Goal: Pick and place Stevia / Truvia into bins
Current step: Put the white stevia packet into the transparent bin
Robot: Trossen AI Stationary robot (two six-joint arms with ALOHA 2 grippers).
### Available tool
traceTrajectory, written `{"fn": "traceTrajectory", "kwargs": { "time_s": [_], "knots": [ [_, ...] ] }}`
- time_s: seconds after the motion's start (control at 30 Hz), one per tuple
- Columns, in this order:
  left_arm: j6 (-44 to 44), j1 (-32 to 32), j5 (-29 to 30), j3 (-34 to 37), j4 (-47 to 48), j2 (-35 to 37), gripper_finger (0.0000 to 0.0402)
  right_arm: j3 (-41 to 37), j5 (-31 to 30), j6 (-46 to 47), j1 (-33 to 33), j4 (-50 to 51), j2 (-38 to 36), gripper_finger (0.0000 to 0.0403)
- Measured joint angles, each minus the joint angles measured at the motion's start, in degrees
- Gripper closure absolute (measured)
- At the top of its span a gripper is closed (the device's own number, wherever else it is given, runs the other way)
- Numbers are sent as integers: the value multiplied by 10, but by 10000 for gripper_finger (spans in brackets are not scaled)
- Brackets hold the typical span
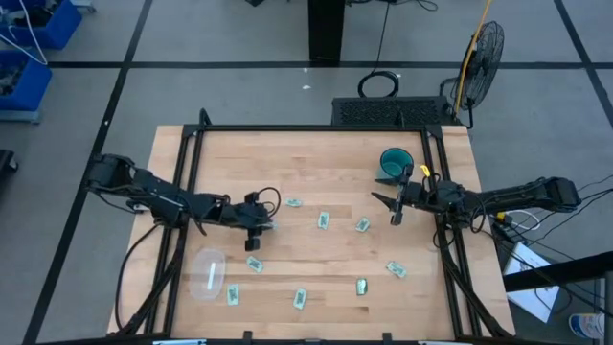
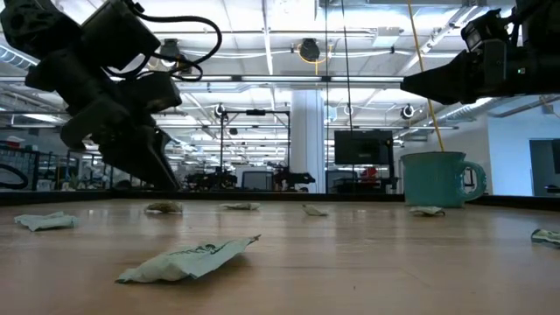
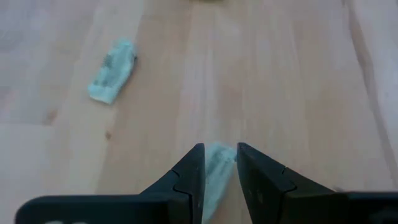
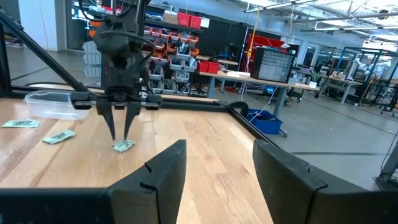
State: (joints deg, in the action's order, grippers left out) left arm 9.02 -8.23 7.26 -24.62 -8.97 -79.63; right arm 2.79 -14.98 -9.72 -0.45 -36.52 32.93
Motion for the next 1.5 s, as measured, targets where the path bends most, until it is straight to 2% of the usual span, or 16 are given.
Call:
{"fn": "traceTrajectory", "kwargs": {
  "time_s": [0.13, 0.4, 0.77, 0.93, 1.3, 1.37, 1.5],
  "knots": [
    [4, 0, 2, 0, 0, 0, 275, 0, 0, 0, 0, -1, 0, 222],
    [-52, 0, 17, 0, 6, -1, 204, 0, 0, 0, 0, -1, 0, 222],
    [-47, 2, 41, -1, -23, -78, 194, 0, 0, 0, 0, -1, 0, 222],
    [-13, 2, 50, -1, -27, -82, 230, 0, 0, 0, 0, 0, 0, 222],
    [16, 2, 51, 0, -61, -84, 382, 0, 0, 14, 0, 8, 0, 222],
    [16, 3, 55, 1, -71, -84, 392, 0, 0, 15, 0, 16, 0, 222],
    [31, -1, 55, 1, -73, -53, 378, 0, 0, 15, 0, 25, 0, 222]
  ]
}}
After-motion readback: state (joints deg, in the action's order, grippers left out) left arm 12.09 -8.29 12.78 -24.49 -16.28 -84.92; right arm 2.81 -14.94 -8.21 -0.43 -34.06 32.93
